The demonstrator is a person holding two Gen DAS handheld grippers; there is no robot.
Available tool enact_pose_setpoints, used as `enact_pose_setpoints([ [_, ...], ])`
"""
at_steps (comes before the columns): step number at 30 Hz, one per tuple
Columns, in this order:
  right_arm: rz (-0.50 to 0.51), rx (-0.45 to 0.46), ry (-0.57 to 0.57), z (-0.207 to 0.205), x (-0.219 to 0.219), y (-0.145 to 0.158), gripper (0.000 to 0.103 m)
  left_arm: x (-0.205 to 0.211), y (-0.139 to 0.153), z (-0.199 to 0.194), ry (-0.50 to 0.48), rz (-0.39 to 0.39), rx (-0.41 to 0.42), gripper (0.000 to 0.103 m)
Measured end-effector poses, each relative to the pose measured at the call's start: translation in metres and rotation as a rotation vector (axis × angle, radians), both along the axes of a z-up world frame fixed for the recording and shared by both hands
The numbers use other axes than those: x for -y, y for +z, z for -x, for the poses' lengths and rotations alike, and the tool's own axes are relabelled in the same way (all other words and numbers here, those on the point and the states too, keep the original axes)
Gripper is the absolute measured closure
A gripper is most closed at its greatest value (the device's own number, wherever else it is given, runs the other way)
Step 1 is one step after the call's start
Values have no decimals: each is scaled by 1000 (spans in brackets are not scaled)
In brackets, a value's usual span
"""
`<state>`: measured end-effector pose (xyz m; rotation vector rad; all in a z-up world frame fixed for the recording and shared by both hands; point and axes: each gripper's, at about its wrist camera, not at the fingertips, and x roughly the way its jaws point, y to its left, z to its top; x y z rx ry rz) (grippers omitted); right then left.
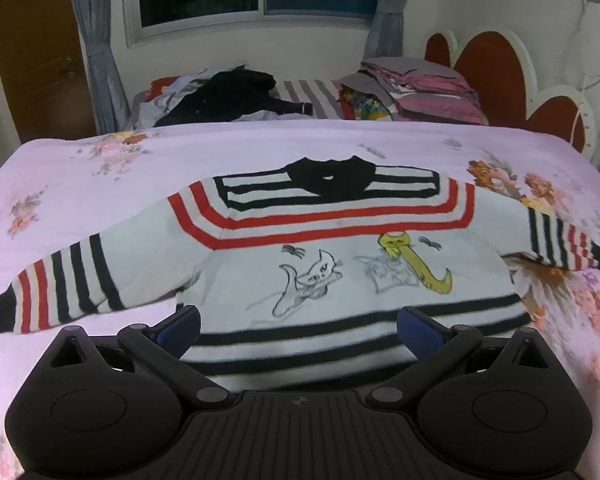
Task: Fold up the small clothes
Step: 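Grasp the black cuff of the sleeve nearest the right gripper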
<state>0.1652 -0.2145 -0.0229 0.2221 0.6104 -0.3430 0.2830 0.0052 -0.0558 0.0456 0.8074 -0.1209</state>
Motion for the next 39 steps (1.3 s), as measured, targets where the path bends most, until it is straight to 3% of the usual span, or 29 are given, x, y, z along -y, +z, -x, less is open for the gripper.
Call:
enact_pose_setpoints([
  [4, 4, -9, -32, -18, 36, -8, 9, 14, -11, -25, 16, 16, -41, 0],
  [7, -15, -18, -52, -35, 72, -21, 13, 29, -20, -38, 41, 1, -23, 0],
  [9, -50, -35, -68, -50, 101, -32, 19, 37, -23, -47, 56, -5, -25, 0],
  [16, -157, -80, -157, -90, 194, -71, 25, 70, -37, -81, 103, -2, -39, 0],
  [26, -298, -100, -288, -130, 290, -117, 37, 94, -55, -111, 139, -9, -80, 0],
  [31, -387, -39, -359, -134, 317, -128, 48, 99, -57, -117, 135, -44, -67, 0],
  [36, -358, -16, -382, -138, 327, -132, 84, 103, -58, -121, 114, -68, -69, 0],
  [39, -345, 7, -378, -137, 330, -134, 93, 104, -59, -122, 99, -62, -71, 0],
])
